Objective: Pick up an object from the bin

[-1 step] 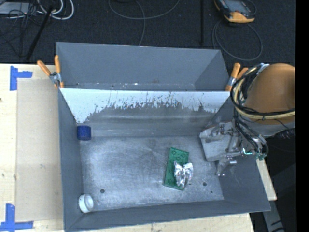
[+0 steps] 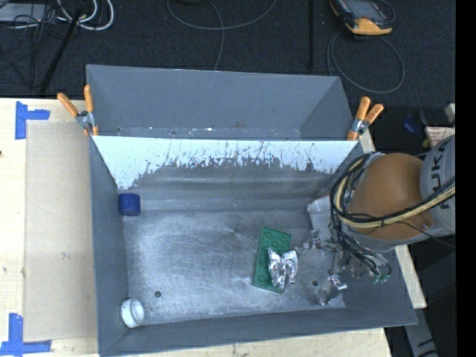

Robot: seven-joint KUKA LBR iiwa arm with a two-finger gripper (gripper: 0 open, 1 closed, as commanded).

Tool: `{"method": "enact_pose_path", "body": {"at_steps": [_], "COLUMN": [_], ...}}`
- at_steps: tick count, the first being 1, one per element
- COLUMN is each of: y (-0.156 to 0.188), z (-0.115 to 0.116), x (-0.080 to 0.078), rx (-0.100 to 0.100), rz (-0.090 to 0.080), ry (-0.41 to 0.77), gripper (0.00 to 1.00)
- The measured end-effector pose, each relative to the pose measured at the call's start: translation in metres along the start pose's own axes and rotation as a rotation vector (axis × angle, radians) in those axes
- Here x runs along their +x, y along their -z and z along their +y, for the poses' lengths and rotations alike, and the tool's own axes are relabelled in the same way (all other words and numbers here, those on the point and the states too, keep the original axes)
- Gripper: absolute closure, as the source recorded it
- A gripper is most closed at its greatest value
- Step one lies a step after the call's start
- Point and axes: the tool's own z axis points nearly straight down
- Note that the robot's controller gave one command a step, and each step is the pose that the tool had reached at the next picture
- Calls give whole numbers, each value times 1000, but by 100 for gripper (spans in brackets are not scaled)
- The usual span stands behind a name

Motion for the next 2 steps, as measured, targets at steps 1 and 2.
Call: {"method": "enact_pose_path", "body": {"at_steps": [1,2], "y": [-10,-9], "z": [97,96], "x": [-29,-28], "rx": [8,7], "rz": [-15,-12], "ry": [118,117], "gripper": [0,100]}}
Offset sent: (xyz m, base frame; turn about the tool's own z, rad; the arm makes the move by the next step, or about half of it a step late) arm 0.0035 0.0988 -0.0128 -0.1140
